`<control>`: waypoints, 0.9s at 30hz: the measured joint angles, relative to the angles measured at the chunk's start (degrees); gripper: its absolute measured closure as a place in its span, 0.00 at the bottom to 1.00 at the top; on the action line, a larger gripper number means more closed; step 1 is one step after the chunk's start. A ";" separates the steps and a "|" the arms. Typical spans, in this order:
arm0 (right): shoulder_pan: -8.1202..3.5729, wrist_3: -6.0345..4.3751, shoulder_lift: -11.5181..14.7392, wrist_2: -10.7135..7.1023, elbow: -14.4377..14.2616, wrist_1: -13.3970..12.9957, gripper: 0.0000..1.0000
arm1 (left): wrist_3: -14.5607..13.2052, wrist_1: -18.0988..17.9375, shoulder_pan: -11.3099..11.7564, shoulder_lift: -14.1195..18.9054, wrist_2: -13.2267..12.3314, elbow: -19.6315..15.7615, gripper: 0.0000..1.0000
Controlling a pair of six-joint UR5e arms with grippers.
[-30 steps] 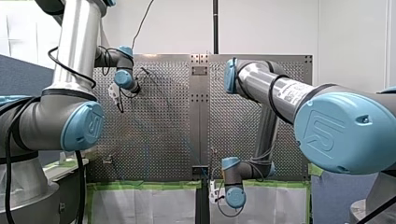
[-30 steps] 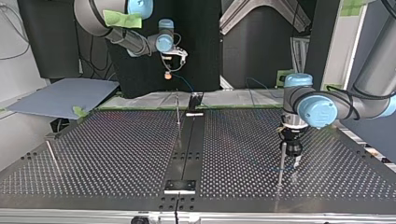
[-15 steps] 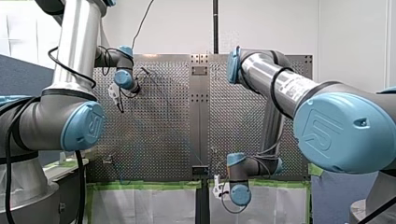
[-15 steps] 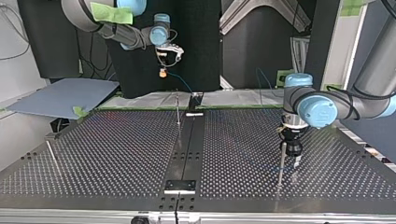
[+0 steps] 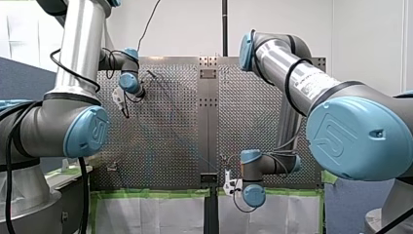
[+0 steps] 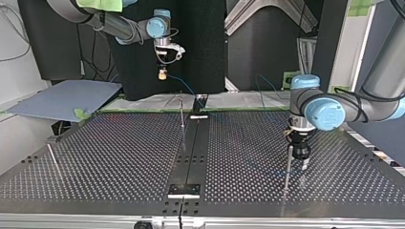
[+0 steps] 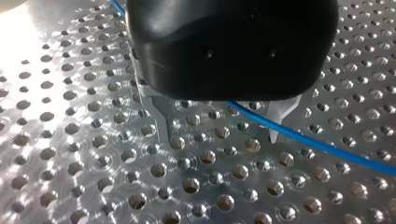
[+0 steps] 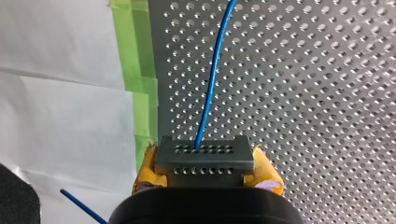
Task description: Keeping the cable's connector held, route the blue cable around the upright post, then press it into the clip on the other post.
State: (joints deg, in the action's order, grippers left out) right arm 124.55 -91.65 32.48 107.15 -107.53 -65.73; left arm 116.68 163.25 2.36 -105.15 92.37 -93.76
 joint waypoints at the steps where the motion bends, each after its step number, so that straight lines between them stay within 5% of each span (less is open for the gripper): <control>1: -0.06 -0.12 0.06 -0.07 -0.20 -0.50 1.00 | 0.47 0.28 0.00 0.00 0.32 0.00 0.00; 8: -0.79 -0.47 0.17 -0.48 -0.63 -1.81 1.00 | 3.81 2.58 -0.11 0.01 2.41 0.00 0.00; 27: -1.51 -0.10 0.18 -1.13 -0.69 -1.19 1.00 | 14.41 3.36 0.65 0.01 0.75 0.00 0.00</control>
State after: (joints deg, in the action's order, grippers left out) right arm 123.03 -91.75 32.66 106.02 -108.23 -66.92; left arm 131.10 166.61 3.01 -105.15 93.12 -93.76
